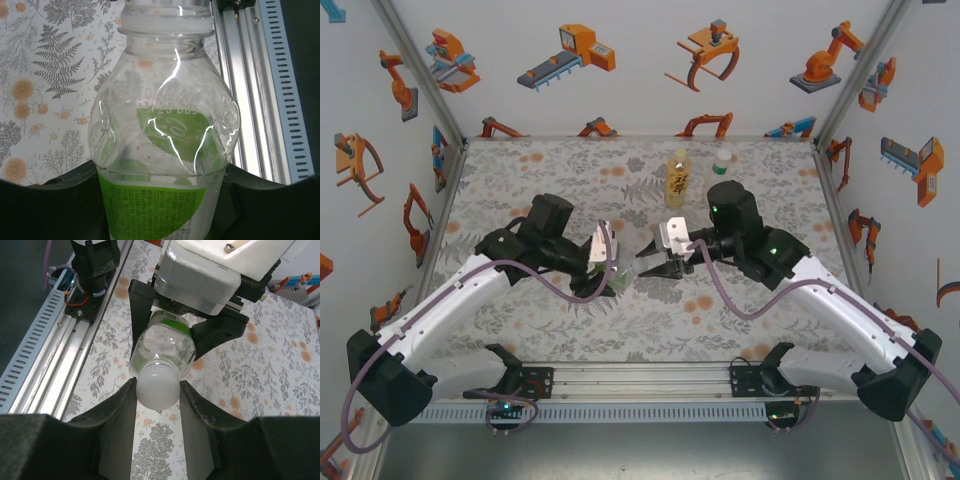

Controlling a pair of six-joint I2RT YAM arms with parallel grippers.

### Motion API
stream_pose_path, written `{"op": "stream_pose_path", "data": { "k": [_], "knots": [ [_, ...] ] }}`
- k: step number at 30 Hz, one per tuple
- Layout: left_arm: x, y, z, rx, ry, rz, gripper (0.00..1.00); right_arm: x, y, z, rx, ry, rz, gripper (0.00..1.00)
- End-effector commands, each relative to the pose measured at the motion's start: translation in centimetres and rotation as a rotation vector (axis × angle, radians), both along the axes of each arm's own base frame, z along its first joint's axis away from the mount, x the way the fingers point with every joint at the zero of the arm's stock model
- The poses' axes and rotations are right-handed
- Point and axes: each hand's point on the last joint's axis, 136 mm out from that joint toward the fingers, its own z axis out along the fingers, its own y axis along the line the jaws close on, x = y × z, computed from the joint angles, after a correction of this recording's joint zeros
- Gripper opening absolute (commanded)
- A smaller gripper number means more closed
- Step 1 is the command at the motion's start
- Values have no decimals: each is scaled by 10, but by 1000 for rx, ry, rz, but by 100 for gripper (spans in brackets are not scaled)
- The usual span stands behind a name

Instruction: Screw on the bottle caps

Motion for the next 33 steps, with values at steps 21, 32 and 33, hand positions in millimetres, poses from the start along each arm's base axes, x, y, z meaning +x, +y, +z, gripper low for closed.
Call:
{"op": "stream_pose_path", "data": {
  "k": [21,32,33],
  "knots": [
    [6,-3,18,-57,-63,34,0,24,10,-5,-3,311,-195,0],
    [28,-1,10,-13,-104,143,0,83,9,-29,69,904,-643,0],
    [30,0,9,-6,-108,153,0,88,8,-33,68,975,-688,0]
  ]
}}
